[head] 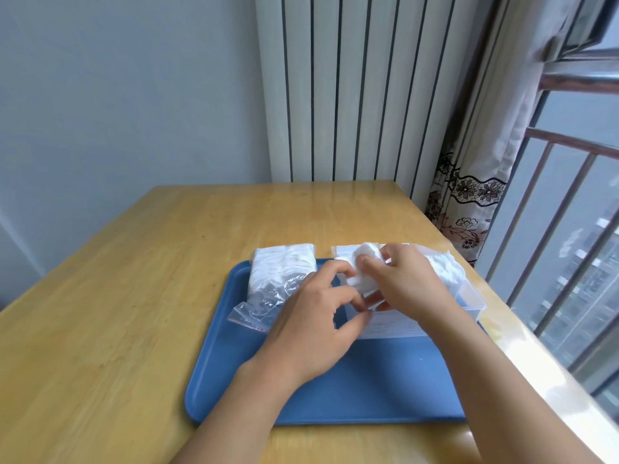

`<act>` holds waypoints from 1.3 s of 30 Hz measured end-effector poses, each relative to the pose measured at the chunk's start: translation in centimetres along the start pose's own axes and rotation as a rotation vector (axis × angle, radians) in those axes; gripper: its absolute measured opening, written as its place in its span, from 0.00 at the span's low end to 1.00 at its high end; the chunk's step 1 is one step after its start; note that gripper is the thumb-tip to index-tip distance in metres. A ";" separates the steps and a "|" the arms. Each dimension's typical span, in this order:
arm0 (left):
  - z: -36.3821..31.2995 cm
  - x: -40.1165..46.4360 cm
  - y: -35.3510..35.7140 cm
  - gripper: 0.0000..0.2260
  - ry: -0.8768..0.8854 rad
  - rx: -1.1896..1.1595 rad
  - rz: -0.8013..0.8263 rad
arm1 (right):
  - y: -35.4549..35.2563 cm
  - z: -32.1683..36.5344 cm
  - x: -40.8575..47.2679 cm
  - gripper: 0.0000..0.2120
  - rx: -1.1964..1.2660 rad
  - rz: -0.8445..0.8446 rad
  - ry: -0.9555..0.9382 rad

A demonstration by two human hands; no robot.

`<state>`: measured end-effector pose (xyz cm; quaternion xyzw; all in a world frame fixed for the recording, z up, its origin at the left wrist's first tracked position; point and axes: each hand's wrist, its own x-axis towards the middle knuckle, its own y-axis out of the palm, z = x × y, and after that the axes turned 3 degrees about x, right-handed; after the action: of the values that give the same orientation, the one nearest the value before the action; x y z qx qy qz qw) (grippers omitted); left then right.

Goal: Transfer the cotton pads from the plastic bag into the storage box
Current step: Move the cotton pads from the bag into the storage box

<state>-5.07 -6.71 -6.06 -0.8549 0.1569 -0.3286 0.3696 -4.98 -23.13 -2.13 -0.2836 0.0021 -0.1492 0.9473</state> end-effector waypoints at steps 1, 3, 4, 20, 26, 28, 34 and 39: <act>0.1 0.0 0.1 0.05 -0.006 0.008 0.023 | -0.2 -0.1 0.0 0.18 0.014 0.001 0.012; 0.4 0.0 0.2 0.05 -0.010 0.012 0.050 | -0.4 -0.5 0.2 0.17 -0.039 -0.030 0.002; 0.5 0.0 0.3 0.06 -0.015 0.007 0.050 | -0.3 -0.6 0.2 0.18 -0.092 -0.049 -0.006; -1.1 0.0 0.4 0.15 -0.010 0.290 0.178 | 0.5 -0.5 -0.3 0.24 -0.184 -0.033 -0.074; -1.2 0.5 1.0 0.23 -0.031 0.392 0.174 | -1.2 0.3 -1.0 0.09 -0.094 -0.239 -0.157; -1.3 0.5 0.9 0.22 -0.028 0.384 0.176 | -1.1 0.7 -1.4 0.10 -0.130 -0.153 -0.233; -1.5 0.4 0.7 0.17 -0.044 0.304 0.142 | 0.7 -0.4 -1.0 0.14 -0.385 0.218 -0.185; -1.2 0.3 0.8 0.16 -0.021 0.267 0.131 | 1.2 -0.4 -0.8 0.18 -0.404 0.269 -0.029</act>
<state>-5.65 -8.02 -5.87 -0.7894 0.1632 -0.3126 0.5024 -5.44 -22.19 -3.14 -0.4667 0.0562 -0.0141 0.8825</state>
